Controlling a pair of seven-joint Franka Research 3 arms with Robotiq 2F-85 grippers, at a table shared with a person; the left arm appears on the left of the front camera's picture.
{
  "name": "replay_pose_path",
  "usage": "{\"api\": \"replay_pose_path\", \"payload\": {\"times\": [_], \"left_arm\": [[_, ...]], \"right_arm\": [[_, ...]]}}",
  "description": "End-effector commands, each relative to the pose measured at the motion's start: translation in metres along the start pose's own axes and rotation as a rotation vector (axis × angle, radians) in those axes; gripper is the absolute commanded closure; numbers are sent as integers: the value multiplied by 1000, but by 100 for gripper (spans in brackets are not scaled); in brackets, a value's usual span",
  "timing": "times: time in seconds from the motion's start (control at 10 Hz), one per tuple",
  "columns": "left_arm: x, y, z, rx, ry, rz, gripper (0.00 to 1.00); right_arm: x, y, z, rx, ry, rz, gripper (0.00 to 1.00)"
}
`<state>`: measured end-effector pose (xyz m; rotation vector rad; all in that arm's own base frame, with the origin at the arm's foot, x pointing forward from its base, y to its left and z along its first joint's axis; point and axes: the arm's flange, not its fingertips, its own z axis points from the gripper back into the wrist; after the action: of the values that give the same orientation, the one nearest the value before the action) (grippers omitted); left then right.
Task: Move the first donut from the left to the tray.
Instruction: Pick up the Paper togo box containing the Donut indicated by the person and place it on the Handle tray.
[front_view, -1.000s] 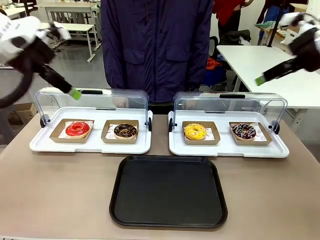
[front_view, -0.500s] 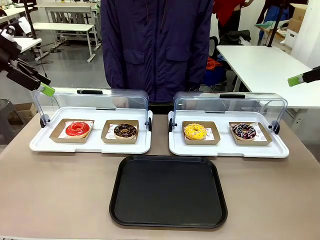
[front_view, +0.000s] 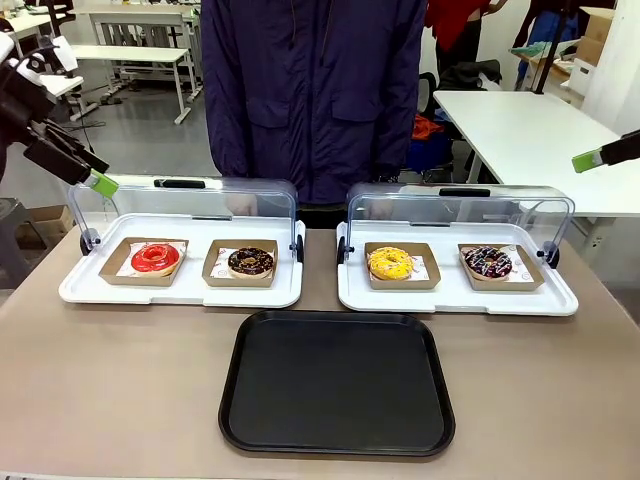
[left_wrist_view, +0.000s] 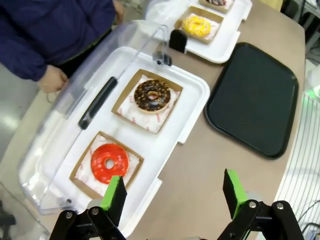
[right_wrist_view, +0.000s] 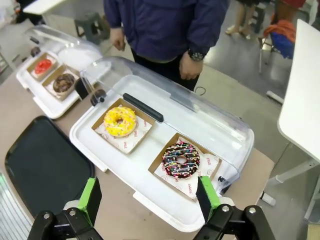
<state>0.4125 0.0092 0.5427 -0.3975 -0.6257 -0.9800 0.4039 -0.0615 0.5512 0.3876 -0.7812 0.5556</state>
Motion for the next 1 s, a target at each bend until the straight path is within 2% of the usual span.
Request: {"api": "replay_pose_path", "payload": {"times": [0.0,0.2,0.4,0.7,0.9], "left_arm": [[-14,34,29,15,-65,52,0],[-34,74,52,-45,-134,53,0],[-64,98,69,-22,-195,40,0],[-100,129,77,48,-289,-26,0],[-118,140,76,60,-279,-59,0]], "right_arm": [[8,-51,14,74,-20,-61,0],[0,-110,30,196,-72,-87,0],[-25,-155,43,263,-133,-85,0],[-61,-211,58,282,-241,-49,0],[-75,-228,62,252,-273,-28,0]]}}
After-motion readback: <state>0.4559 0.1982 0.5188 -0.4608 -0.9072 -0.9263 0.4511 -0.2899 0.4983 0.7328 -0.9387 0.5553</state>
